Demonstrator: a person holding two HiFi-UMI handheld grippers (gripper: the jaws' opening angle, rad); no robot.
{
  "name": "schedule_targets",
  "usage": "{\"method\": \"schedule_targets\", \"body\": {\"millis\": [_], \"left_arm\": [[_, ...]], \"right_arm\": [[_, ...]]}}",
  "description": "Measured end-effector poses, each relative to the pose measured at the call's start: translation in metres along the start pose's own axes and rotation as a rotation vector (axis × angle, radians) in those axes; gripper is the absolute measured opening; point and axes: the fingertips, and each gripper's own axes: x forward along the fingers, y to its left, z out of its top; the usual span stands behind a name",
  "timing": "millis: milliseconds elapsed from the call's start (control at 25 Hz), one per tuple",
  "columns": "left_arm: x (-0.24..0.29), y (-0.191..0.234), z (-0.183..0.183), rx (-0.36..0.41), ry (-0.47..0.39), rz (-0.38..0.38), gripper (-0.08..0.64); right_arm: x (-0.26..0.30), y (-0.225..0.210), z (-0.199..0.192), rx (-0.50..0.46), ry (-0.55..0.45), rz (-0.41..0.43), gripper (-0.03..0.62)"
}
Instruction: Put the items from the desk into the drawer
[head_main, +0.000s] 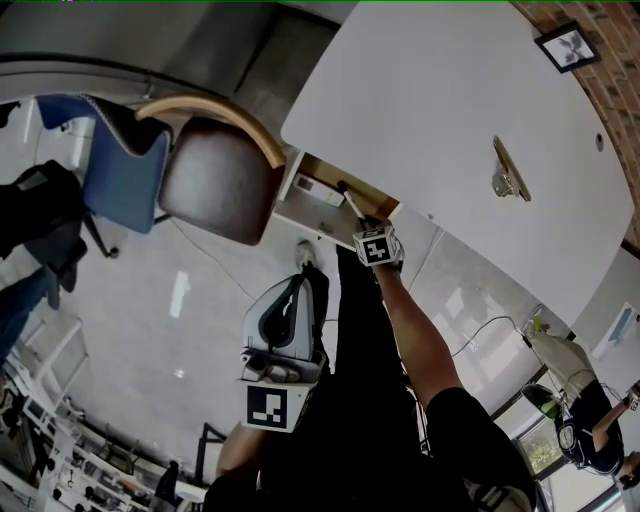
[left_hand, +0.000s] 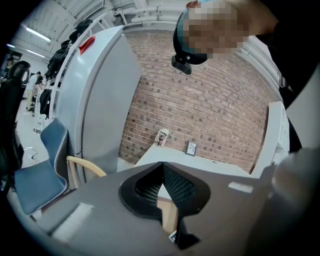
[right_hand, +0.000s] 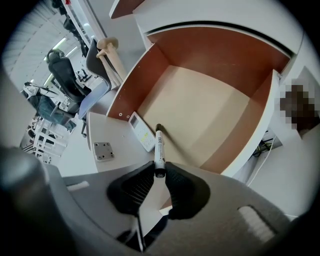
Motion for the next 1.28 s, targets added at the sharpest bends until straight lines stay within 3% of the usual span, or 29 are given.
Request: {"method": "schedule_targets", "body": {"millis": [360,680,1040,1280], "left_arm": [[-0.013,-0.004,0.002,0.008,-0.01,-0.007,0.02],[-0.038,-0.014,0.023,0.036,-0.078,-0.044,0.02],[-0.082,-0.033,0.069,0.068,-0.188,-0.156,0.02],[-0.103,-0.057,0.078,0.101,-0.187,-0.241,0.02]], "right_arm": [[-0.02,0.001,0.006,0.044,-0.024,-0.012,0.104],[-0.092,0.012,0.031,0.07,-0.172,-0.036,0.006],[-0.249,0.056,0.076,0.106,-0.471,-0.043,0.005],[-0.369,0.076,0.088,0.12,-0.712,-0.084,0.005]]}}
